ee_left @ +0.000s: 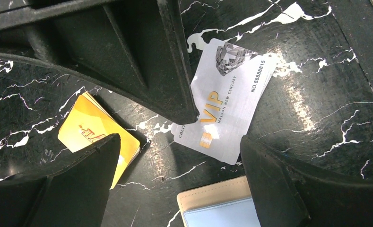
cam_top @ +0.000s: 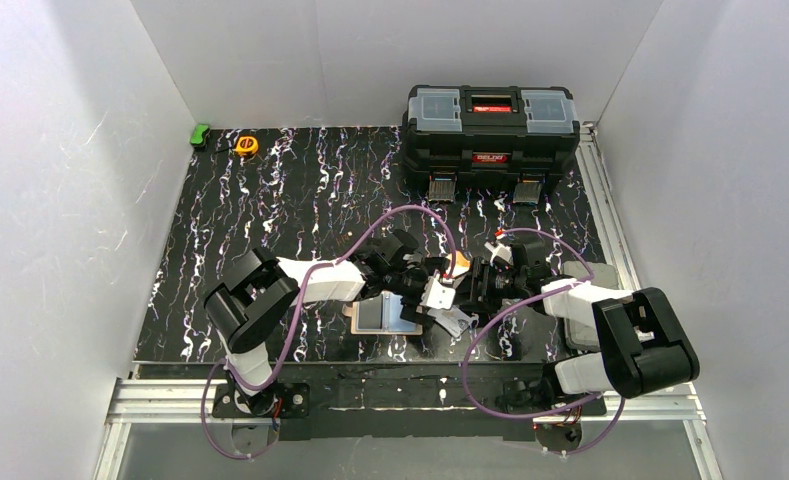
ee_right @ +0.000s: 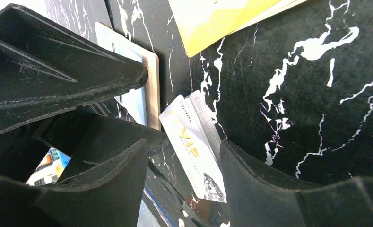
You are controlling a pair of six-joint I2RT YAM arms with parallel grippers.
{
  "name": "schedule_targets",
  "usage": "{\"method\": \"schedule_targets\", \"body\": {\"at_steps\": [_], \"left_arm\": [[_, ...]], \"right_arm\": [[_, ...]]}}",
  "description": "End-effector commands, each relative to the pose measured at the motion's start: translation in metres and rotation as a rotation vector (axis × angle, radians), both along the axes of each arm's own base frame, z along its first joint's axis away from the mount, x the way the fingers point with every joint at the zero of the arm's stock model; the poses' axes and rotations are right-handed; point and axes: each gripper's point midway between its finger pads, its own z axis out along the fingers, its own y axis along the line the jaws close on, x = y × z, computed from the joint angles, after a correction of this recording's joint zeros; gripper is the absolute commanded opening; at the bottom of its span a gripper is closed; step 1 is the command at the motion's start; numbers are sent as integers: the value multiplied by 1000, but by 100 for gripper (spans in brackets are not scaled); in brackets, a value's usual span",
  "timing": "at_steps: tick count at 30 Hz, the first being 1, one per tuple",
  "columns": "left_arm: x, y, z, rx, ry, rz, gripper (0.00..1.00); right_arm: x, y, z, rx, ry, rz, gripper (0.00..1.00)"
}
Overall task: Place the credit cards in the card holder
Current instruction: Pick up the credit card from the center of the board.
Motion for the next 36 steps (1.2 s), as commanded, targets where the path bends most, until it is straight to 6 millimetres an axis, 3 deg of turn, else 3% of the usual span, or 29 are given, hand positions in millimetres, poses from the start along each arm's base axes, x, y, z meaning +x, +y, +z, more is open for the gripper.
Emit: {"method": "schedule_targets", "body": {"at_steps": [1,24,30,36], "left_arm": [[-15,5,-5,4,29,-49,98],[-4,-5,-7,-3,8,-31,98],[1,-9,2,-16,-3,-22,98],[-8,-6,11,-20,25,-37,98]], "right_arm": [[0,-4,-8,-29,20,-9,64],[0,-3,-9,-28,25,-1,64],[0,-3,-9,-27,29,0,63],[-1,-3,-9,-24,31,3,63]]}}
